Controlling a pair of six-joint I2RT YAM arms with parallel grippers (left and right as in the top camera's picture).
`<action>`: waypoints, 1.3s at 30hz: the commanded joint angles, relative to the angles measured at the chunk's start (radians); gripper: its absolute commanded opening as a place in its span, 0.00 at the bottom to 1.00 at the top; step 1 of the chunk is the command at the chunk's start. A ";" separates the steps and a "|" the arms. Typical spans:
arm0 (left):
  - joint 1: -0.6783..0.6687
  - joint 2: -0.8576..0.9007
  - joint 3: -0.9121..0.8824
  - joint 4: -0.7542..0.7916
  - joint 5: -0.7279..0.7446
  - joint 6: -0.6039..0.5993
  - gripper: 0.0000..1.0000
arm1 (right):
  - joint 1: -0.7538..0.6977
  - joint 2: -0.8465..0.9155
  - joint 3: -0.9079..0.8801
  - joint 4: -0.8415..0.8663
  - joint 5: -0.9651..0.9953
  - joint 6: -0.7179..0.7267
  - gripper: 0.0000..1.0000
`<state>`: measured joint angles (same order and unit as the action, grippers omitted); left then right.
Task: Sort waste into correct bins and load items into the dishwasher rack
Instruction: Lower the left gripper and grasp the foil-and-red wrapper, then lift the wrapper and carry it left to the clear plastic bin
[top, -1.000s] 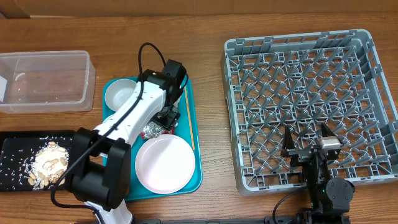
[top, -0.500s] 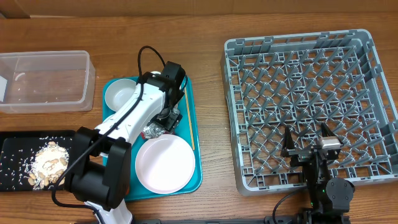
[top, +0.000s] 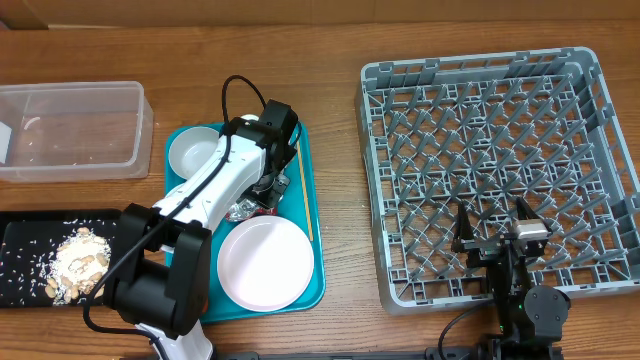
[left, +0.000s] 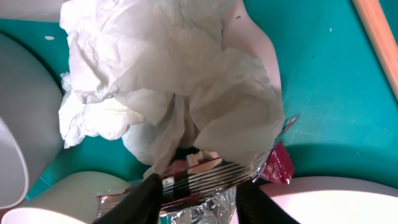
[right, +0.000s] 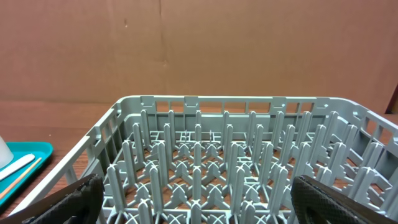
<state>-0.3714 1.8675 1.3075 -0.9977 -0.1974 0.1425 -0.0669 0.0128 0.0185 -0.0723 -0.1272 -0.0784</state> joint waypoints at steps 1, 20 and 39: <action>0.005 0.010 -0.010 0.003 0.008 0.010 0.40 | -0.005 -0.010 -0.011 0.003 -0.006 0.000 1.00; 0.005 0.009 -0.003 -0.011 0.006 0.006 0.04 | -0.005 -0.010 -0.010 0.003 -0.006 -0.001 1.00; 0.005 0.008 0.272 -0.256 -0.026 -0.124 0.04 | -0.005 -0.010 -0.011 0.003 -0.006 0.000 1.00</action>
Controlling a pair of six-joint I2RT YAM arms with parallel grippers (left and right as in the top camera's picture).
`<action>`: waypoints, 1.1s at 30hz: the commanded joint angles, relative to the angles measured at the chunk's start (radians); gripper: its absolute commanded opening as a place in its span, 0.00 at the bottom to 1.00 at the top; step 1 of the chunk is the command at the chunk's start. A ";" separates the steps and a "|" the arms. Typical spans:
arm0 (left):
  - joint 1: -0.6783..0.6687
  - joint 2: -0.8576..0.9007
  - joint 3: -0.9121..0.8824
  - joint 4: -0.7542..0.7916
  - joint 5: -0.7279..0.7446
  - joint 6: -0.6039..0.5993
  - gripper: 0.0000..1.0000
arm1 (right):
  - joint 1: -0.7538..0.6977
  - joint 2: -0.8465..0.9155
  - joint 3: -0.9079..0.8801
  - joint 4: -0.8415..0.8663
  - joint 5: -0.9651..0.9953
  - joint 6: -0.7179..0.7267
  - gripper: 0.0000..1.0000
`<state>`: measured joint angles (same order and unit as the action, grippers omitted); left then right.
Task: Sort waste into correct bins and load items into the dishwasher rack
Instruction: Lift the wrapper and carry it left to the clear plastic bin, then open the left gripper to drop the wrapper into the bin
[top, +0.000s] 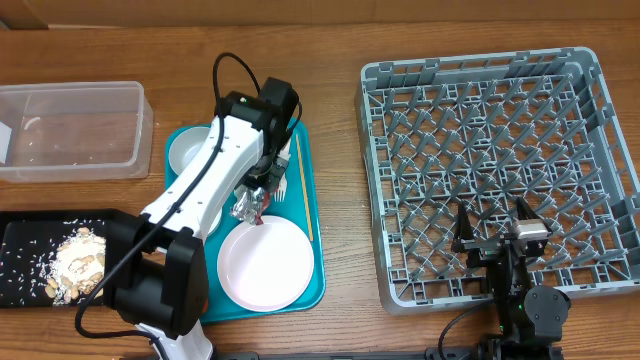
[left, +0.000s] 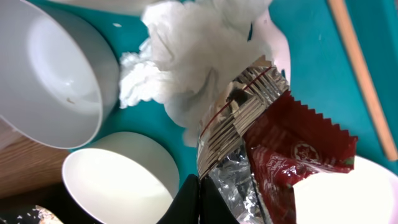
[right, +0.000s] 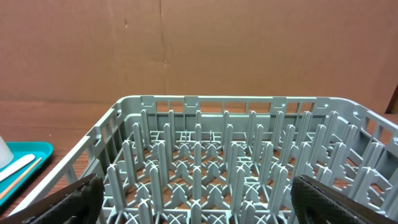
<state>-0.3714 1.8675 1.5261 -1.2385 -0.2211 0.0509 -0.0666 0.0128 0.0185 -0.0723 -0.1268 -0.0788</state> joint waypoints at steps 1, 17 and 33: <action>0.005 0.008 0.064 -0.023 0.002 -0.032 0.04 | -0.006 -0.010 -0.010 0.003 -0.006 0.000 1.00; 0.174 0.003 0.371 -0.126 0.013 -0.241 0.04 | -0.006 -0.010 -0.011 0.003 -0.006 0.000 1.00; 0.713 0.008 0.400 0.018 0.130 -0.549 0.04 | -0.006 -0.010 -0.011 0.003 -0.006 0.000 1.00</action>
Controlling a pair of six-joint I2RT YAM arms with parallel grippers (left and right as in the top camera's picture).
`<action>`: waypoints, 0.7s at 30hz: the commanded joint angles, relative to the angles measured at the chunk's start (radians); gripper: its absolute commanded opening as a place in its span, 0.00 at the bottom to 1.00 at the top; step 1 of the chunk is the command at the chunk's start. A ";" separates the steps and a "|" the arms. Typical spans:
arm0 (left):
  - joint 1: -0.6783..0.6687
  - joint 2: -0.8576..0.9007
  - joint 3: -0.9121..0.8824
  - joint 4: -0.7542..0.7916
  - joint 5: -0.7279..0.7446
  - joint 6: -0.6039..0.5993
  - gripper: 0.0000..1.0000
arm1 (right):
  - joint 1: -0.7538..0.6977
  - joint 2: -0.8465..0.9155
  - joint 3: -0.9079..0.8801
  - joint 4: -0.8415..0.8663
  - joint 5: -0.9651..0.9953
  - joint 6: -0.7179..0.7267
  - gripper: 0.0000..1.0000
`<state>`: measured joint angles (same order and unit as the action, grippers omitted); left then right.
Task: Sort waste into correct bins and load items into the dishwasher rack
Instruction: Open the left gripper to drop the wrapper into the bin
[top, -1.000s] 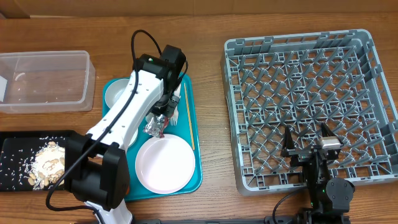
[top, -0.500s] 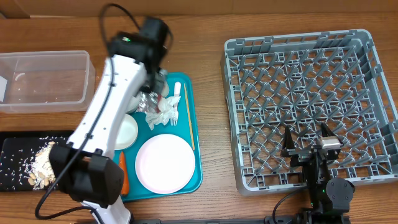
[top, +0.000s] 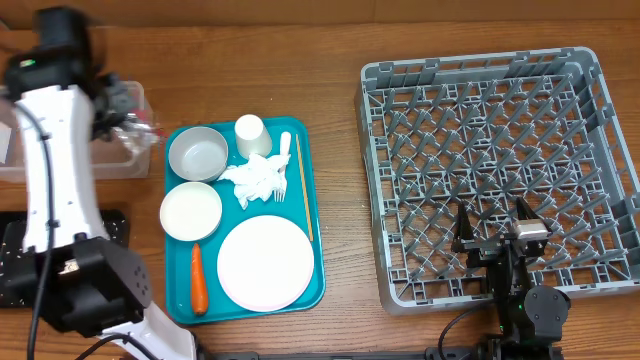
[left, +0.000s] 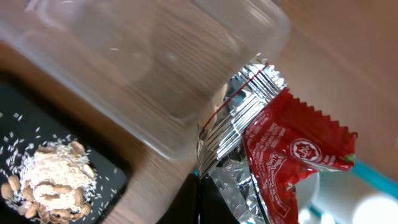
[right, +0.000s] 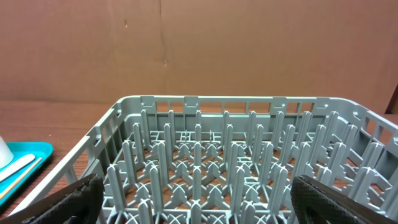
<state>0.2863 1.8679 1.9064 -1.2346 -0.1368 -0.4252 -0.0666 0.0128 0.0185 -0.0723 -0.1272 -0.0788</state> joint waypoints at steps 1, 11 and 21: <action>0.079 0.009 0.020 0.022 0.045 -0.073 0.04 | -0.006 -0.010 -0.011 0.003 -0.006 0.000 1.00; 0.211 0.011 0.019 0.127 0.045 -0.072 0.13 | -0.006 -0.010 -0.010 0.003 -0.006 0.000 1.00; 0.223 0.019 0.019 0.188 0.045 -0.068 1.00 | -0.006 -0.010 -0.010 0.003 -0.006 0.000 1.00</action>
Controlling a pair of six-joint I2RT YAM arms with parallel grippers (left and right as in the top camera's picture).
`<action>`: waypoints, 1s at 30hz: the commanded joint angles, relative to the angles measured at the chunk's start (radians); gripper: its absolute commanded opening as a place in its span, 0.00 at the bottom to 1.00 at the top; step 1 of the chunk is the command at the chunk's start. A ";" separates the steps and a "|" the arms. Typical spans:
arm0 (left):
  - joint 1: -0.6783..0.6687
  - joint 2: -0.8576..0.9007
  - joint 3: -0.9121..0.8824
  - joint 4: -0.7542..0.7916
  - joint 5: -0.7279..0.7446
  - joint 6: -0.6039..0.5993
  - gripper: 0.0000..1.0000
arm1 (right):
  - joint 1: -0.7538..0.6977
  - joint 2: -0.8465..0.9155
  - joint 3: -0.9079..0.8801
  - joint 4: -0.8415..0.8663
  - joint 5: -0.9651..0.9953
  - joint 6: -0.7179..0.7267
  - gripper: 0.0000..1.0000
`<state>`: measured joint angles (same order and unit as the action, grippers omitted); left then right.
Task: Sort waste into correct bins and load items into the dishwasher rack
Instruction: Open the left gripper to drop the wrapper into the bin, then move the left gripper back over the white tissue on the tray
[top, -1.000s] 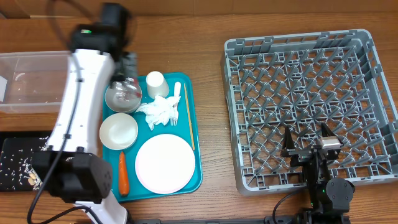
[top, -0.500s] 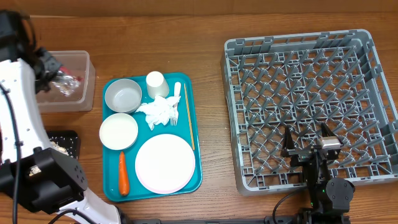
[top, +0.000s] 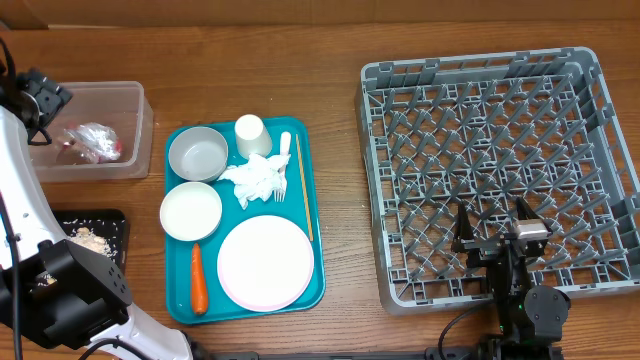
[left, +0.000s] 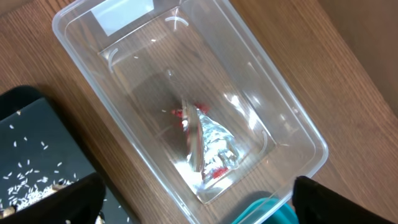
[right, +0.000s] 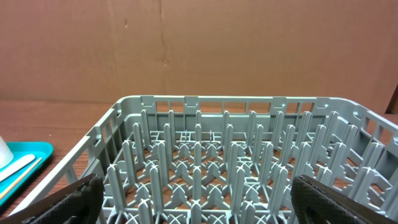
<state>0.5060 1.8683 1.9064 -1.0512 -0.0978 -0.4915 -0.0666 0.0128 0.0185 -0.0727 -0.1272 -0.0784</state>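
Note:
A red and silver wrapper (top: 90, 140) (left: 205, 146) lies inside the clear plastic bin (top: 141, 125) (left: 292, 124) at the far left. My left gripper (top: 45, 105) (left: 199, 202) hangs above the bin's left part, open and holding nothing. The teal tray (top: 316, 215) carries a crumpled napkin (top: 255, 180), a grey bowl (top: 197, 153), a white cup (top: 251, 133), a small white dish (top: 190, 210), a large white plate (top: 265, 262), a carrot (top: 197, 277), a white fork (top: 283, 165) and a chopstick (top: 303, 190). My right gripper (top: 495, 235) (right: 199, 199) rests open at the near edge of the grey dishwasher rack (top: 500, 120) (right: 217, 162).
A black tray (top: 110, 225) (left: 37, 149) with rice and food scraps sits in front of the clear bin, partly hidden by my left arm. Bare wooden table lies between the teal tray and the rack.
The left gripper was shut on the wrapper at the clear bin's right edge. Now it is open, further left over the bin, and the wrapper lies in the bin.
The left gripper first stood open around the wrapper under the napkin on the teal tray. Then it was shut on the wrapper, above the tray. Then it held it by the clear bin, where the wrapper now lies released. The right arm stayed still.

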 joint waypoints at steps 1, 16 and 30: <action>0.003 0.019 0.019 0.002 0.006 -0.002 1.00 | -0.006 -0.010 -0.011 0.003 -0.006 0.000 1.00; -0.064 -0.106 0.029 -0.069 0.633 0.213 0.76 | -0.006 -0.010 -0.011 0.003 -0.006 0.000 1.00; -0.700 -0.063 0.027 -0.337 0.156 0.079 0.80 | -0.006 -0.010 -0.011 0.003 -0.006 0.000 1.00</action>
<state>-0.1059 1.7721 1.9182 -1.3716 0.2817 -0.3099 -0.0666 0.0128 0.0185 -0.0727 -0.1272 -0.0788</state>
